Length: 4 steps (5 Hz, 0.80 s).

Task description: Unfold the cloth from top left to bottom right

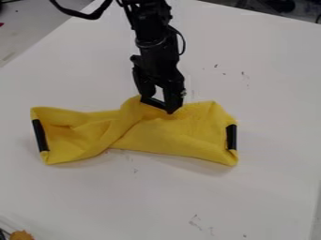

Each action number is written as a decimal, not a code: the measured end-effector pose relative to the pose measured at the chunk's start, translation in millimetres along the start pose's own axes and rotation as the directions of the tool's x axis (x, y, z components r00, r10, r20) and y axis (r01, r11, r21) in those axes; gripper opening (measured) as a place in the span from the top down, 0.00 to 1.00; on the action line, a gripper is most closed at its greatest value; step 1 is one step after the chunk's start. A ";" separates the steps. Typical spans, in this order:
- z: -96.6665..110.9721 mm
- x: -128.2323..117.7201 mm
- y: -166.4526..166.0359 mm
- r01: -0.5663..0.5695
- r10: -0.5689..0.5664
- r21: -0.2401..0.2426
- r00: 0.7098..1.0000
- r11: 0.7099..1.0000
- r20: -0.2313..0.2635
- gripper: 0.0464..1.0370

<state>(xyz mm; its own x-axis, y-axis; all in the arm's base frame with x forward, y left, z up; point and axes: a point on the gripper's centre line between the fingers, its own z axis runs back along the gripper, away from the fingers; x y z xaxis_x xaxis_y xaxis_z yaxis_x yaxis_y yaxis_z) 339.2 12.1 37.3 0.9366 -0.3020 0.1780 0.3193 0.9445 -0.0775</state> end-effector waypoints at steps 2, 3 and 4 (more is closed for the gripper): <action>-10.5 -1.5 3.6 0.014 -0.014 -0.016 1.000 1.000 -0.010 0.68; -8.7 -2.4 -4.4 0.021 -0.021 0.016 0.999 1.000 -0.050 0.88; 20.1 2.2 -17.1 0.000 0.001 0.083 1.000 0.997 -0.006 0.96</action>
<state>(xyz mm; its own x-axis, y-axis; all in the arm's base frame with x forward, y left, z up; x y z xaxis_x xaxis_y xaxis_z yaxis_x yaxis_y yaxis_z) 332.9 -2.1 58.7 0.9376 -0.3022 0.1722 0.3061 0.9520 0.0043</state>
